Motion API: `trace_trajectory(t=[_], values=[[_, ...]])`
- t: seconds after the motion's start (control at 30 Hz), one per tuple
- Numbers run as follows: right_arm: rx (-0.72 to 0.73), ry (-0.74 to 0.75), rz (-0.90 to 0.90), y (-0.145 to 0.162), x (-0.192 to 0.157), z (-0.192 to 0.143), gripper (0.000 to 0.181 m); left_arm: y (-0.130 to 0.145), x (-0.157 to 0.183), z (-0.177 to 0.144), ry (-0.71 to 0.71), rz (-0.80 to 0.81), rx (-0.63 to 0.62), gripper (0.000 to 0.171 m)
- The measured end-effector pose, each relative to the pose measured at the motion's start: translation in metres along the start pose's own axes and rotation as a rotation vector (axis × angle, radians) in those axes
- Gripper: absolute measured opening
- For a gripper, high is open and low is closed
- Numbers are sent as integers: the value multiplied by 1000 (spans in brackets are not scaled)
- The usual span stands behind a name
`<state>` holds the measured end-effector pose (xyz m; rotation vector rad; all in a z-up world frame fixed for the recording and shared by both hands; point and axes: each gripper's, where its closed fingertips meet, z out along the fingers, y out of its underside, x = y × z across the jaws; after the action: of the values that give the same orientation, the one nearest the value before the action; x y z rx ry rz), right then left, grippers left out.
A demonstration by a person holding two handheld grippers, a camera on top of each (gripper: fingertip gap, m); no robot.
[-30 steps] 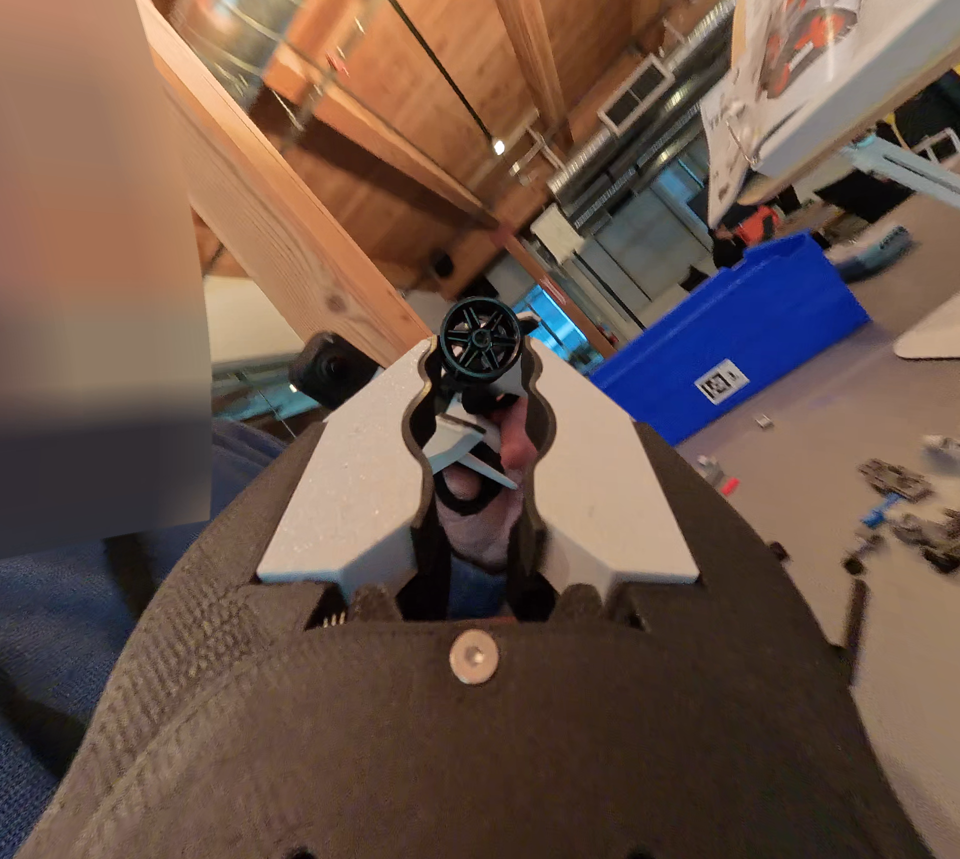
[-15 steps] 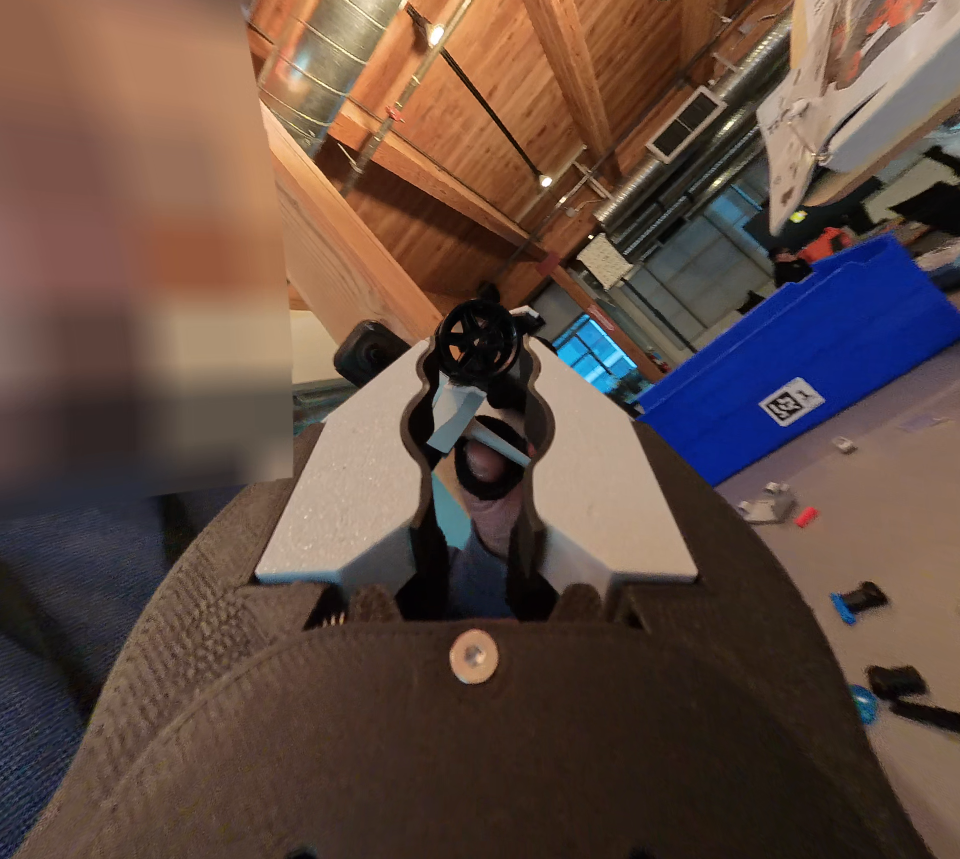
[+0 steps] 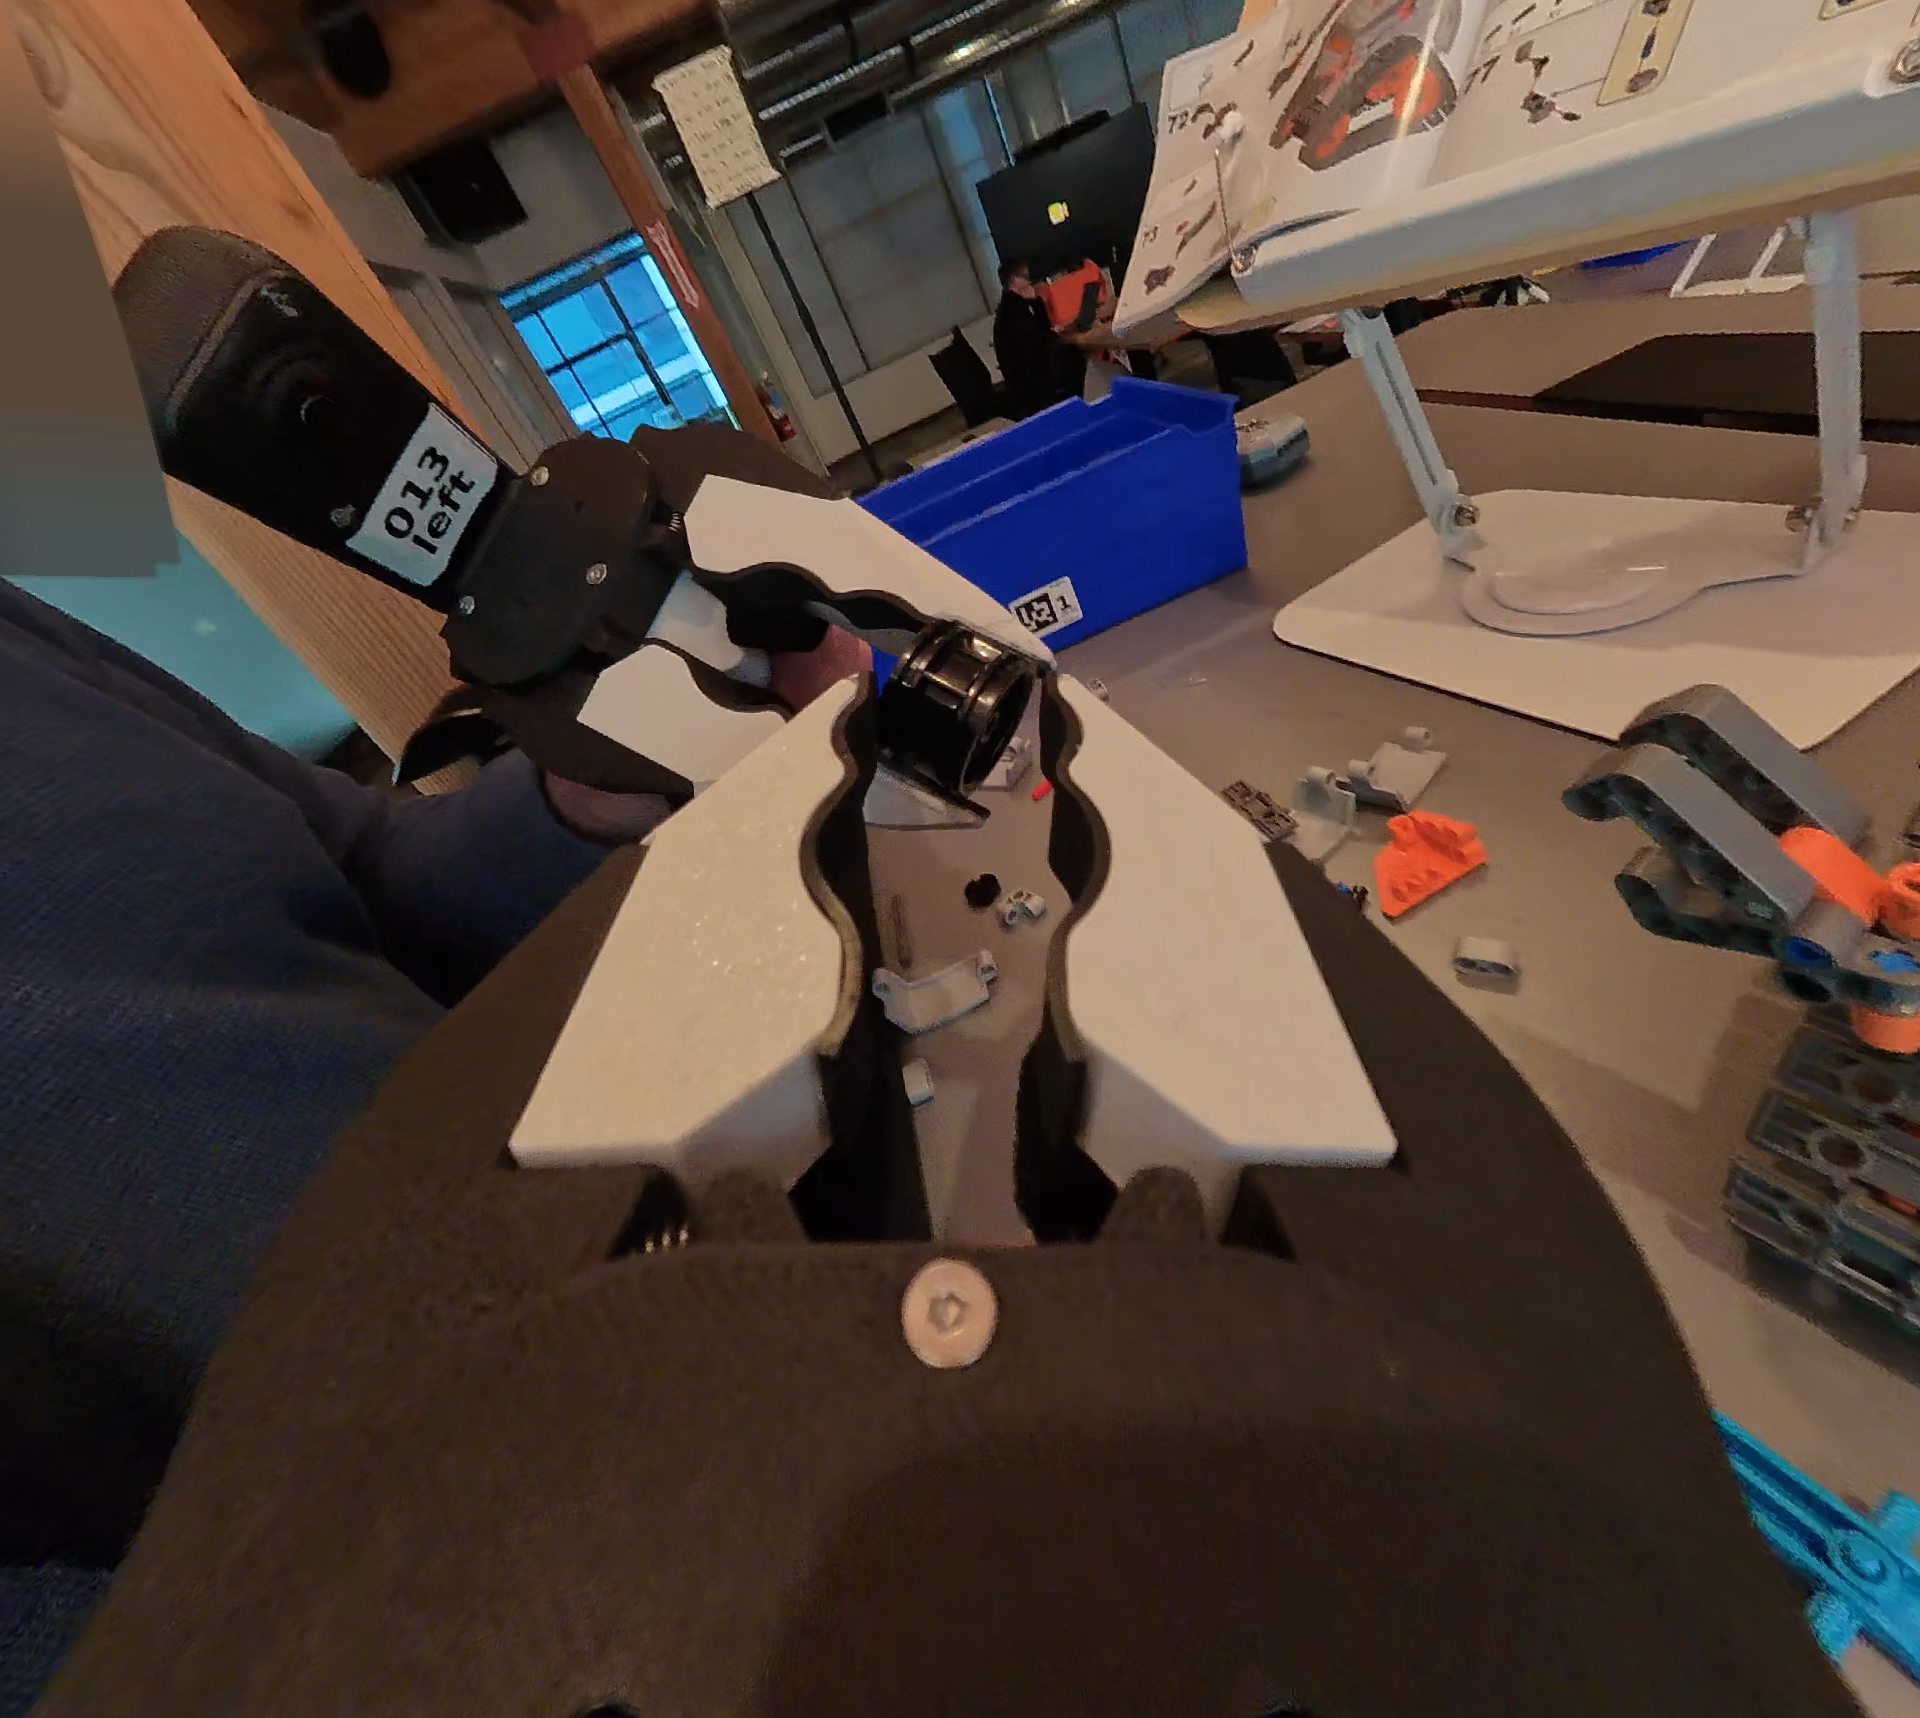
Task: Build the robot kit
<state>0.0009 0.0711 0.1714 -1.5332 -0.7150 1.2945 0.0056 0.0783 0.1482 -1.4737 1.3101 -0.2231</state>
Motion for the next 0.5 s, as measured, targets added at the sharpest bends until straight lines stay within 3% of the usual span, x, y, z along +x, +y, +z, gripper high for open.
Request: trace_trajectory(t=[0.13, 0.37, 0.5], values=[[-17, 4, 35, 3, 6, -2, 23, 4, 1, 8, 3, 1, -23, 29], [94, -125, 261, -2, 10, -7, 20, -3, -1, 12, 3, -13, 11, 29], [90, -161, 321, 3, 11, -8, 20, 1, 4, 13, 40, -46, 7, 29]])
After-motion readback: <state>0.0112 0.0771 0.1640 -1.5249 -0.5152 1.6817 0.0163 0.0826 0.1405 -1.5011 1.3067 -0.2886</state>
